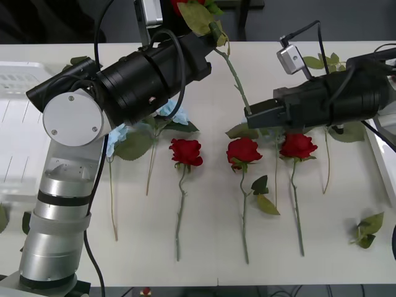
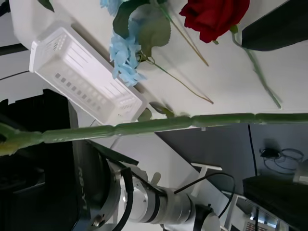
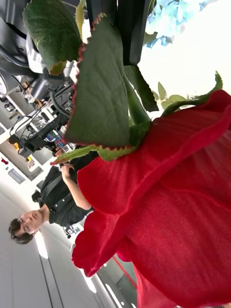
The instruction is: Place the red flowers into the right box and the blue flowers into the left box. If a person shows an open palm, hand one flower to the person first, then continue sorting.
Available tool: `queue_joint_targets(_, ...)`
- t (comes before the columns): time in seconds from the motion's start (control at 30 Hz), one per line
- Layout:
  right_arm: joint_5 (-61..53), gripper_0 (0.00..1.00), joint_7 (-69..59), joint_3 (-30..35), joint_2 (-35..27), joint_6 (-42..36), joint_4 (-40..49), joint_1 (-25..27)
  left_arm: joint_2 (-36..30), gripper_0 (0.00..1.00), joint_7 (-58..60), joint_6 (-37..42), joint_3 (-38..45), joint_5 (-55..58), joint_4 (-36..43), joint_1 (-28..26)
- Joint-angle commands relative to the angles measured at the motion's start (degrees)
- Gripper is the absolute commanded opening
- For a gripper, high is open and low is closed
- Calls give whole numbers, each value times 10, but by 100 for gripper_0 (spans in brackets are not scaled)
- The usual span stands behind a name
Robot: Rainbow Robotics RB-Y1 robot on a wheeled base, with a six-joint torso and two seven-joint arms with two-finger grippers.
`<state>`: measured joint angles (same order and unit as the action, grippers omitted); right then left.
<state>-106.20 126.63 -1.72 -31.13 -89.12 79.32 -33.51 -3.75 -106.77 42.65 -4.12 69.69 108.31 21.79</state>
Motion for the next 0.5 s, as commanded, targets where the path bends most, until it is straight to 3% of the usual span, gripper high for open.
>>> queue_joint_targets(0.03, 0, 9, -27, 8, 20, 3, 22, -26, 0, 0, 7, -6, -8, 0, 8, 11)
queue_joint_targets(0.2, 0, 0, -31, 7, 26, 3, 22, -28, 0, 0, 7, -6, -8, 0, 8, 11)
queue_joint_targets(0.5, 3, 0, -36, 7, 33, 3, 22, -32, 0, 0, 5, -6, -8, 0, 8, 11)
